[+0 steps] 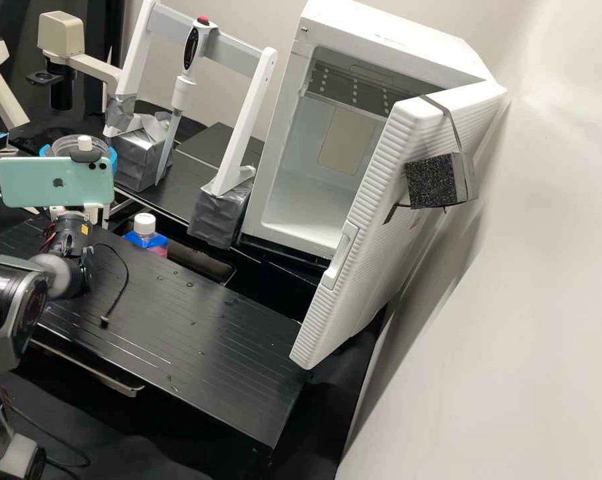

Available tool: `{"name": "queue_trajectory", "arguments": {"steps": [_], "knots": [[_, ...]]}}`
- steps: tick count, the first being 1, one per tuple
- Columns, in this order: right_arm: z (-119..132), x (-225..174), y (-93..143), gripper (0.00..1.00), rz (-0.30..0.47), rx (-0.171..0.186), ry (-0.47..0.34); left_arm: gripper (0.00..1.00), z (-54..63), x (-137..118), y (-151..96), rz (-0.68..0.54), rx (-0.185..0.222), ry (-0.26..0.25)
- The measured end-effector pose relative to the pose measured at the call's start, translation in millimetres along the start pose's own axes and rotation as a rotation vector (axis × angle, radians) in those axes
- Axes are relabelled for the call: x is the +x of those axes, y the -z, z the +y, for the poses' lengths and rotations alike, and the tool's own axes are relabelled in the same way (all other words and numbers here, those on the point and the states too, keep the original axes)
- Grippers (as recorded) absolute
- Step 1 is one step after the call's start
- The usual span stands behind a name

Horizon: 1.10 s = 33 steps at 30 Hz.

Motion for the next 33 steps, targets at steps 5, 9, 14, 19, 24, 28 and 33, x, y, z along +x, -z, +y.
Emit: {"name": "queue_trajectory", "arguments": {"steps": [5,9,14,19,24,28,33], "knots": [[-1.7,28.7,-0.8,0.0,0.005,-0.006,0.02,1.0,0.0,0.0,0.0,0.0,0.0,0.0],[-3.0,49.0,-2.5,0.0,0.004,-0.016,0.038,1.0,0.0,0.0,0.0,0.0,0.0,0.0],[-10.0,67.8,-0.4,0.0,0.014,-0.025,0.069,1.0,0.0,0.0,0.0,0.0,0.0,0.0],[-18.6,76.9,5.3,0.0,0.048,-0.037,0.098,1.0,0.0,0.0,0.0,0.0,0.0,0.0],[-24.7,78.8,5.3,0.0,0.057,-0.048,0.122,1.0,0.0,0.0,0.0,0.0,0.0,0.0],[-25.8,79.1,5.0,0.0,0.057,-0.047,0.124,1.0,0.0,0.0,0.0,0.0,0.0,0.0],[-27.6,77.1,4.0,0.0,0.052,-0.045,0.131,1.0,0.0,0.0,0.0,0.0,0.0,0.0]]}}
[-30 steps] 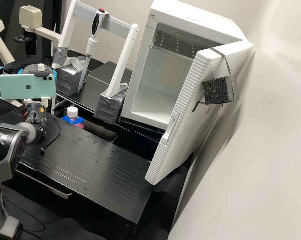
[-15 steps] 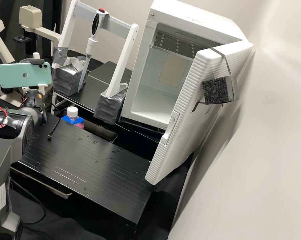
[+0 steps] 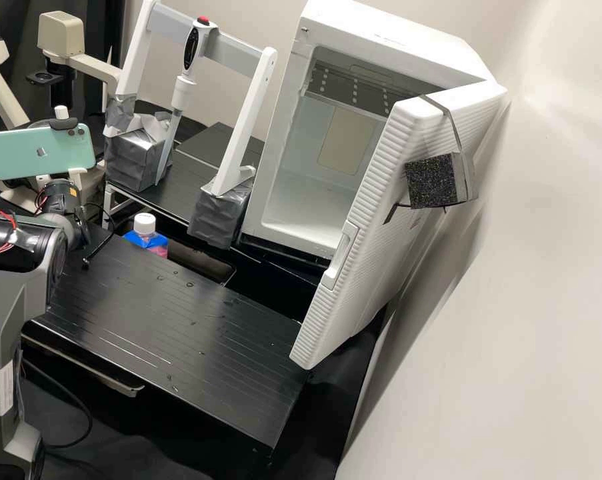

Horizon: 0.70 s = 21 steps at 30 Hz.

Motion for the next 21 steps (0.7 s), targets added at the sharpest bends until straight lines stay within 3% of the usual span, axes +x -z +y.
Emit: {"name": "queue_trajectory", "arguments": {"steps": [8,15,21], "knots": [[0.4,-4.8,2.5,0.0,0.002,-0.003,0.003,1.0,0.0,0.0,0.0,0.0,0.0,0.0],[1.4,-13.6,7.9,0.0,0.032,-0.051,0.038,1.0,0.0,0.0,0.0,0.0,0.0,0.0],[4.1,-24.8,8.4,0.0,0.044,-0.047,0.049,1.0,0.0,0.0,0.0,0.0,0.0,0.0]]}}
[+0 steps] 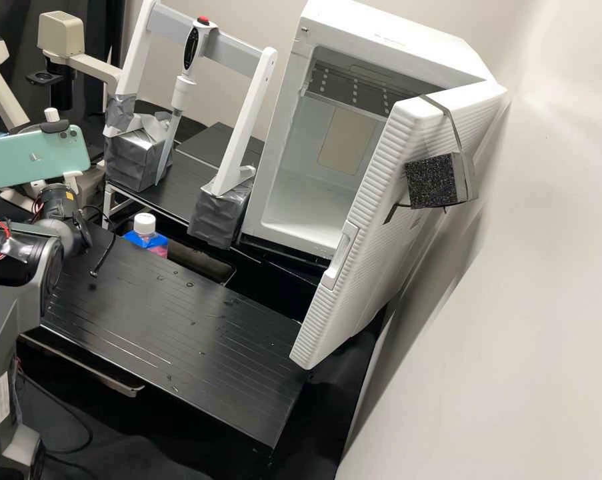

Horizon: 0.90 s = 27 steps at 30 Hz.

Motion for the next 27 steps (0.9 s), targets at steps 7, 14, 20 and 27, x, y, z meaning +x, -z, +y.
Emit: {"name": "queue_trajectory", "arguments": {"steps": [7,14,20,27], "knots": [[5.4,-15.2,0.7,0.0,0.062,0.019,0.016,1.0,0.0,0.0,0.0,0.0,0.0,0.0],[15.4,-6.7,0.8,0.0,0.104,0.03,-0.007,1.0,0.0,0.0,0.0,0.0,0.0,0.0],[3.7,35.4,-7.0,0.0,0.074,0.048,0.033,1.0,0.0,0.0,0.0,0.0,0.0,0.0],[-8.3,69.6,-29.9,0.0,-0.008,0.049,0.077,1.0,0.0,0.0,0.0,0.0,0.0,0.0]]}}
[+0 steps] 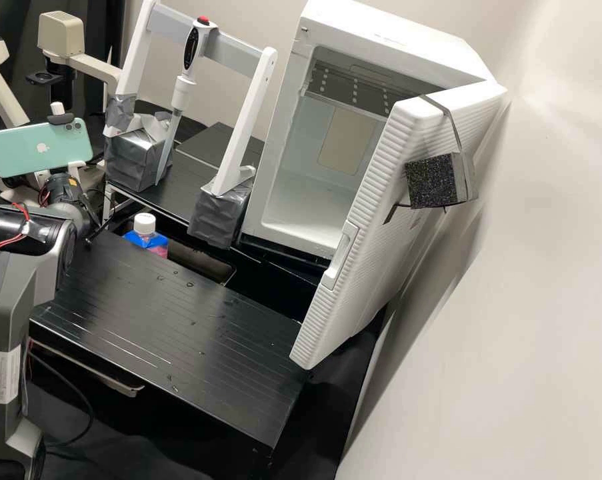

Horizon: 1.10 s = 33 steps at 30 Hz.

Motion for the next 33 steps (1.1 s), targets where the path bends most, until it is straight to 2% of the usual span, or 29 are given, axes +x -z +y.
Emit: {"name": "queue_trajectory", "arguments": {"steps": [6,11,15,22,33], "knots": [[6.4,25.7,-14.1,0.0,-0.044,0.068,-0.009,1.0,0.0,0.0,0.0,0.0,0.0,0.0],[10.5,42.6,-22.7,0.0,-0.061,0.142,-0.022,1.0,0.0,0.0,0.0,0.0,0.0,0.0],[10.2,54.0,-31.1,0.0,-0.083,0.157,-0.024,1.0,0.0,0.0,0.0,0.0,0.0,0.0],[6.6,69.1,-38.4,0.0,-0.132,0.152,-0.011,1.0,0.0,0.0,0.0,0.0,0.0,0.0],[5.9,88.0,-21.9,0.0,-0.104,0.121,-0.01,1.0,0.0,0.0,0.0,0.0,0.0,0.0]]}}
